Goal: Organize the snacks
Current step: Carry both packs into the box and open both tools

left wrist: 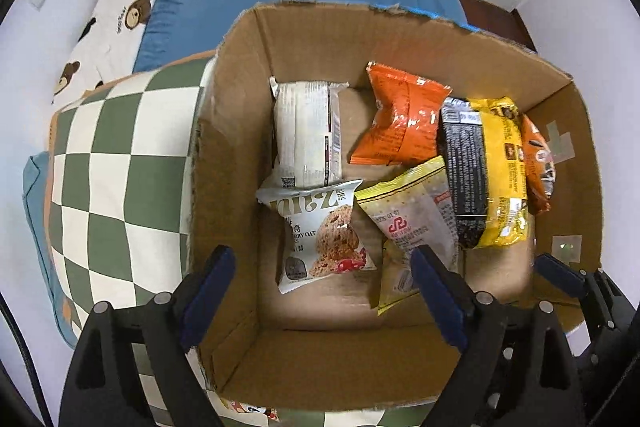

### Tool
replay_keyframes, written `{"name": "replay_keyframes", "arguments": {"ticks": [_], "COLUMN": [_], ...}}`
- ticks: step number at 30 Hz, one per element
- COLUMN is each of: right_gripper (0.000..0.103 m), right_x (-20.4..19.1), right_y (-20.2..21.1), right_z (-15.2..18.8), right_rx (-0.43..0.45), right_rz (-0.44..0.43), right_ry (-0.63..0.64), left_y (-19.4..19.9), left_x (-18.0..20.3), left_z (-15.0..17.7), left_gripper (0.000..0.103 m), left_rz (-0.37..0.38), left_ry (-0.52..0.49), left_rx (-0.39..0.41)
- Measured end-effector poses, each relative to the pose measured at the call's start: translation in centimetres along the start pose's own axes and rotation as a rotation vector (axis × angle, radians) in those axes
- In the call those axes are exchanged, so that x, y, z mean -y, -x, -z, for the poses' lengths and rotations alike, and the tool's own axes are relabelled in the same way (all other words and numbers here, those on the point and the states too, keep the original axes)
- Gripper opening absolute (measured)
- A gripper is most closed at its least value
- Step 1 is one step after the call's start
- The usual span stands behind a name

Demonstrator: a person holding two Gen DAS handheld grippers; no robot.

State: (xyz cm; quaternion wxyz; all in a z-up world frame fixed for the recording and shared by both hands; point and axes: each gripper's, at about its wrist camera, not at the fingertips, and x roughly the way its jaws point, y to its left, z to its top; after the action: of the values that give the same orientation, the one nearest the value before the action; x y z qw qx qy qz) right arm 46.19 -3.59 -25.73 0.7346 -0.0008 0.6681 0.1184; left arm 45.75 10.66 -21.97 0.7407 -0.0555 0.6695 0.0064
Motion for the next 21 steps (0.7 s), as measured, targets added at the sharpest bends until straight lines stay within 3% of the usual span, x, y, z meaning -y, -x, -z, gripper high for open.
{"name": "replay_keyframes", "arguments": {"ticks": [10,21], "right_gripper": [0.097,0.097], "right_x": [1.4,2.2], "right_y": [5.1,11.5], "right_z": [2.7,7.2], "right_rx": [0.122,0.307], "right_rz": [0.06,0.116], "right_ry": [-0.016,-0.02], "left_y": [4.4,10.4], "left_x": [0.1,1.6], "left_z": [2.7,8.5], "left_gripper": [0.09,0.09], "left_rz": [0.0,-0.008], "left_ry": [-0.012,-0.071], "left_rx": [0.17,0.383]}}
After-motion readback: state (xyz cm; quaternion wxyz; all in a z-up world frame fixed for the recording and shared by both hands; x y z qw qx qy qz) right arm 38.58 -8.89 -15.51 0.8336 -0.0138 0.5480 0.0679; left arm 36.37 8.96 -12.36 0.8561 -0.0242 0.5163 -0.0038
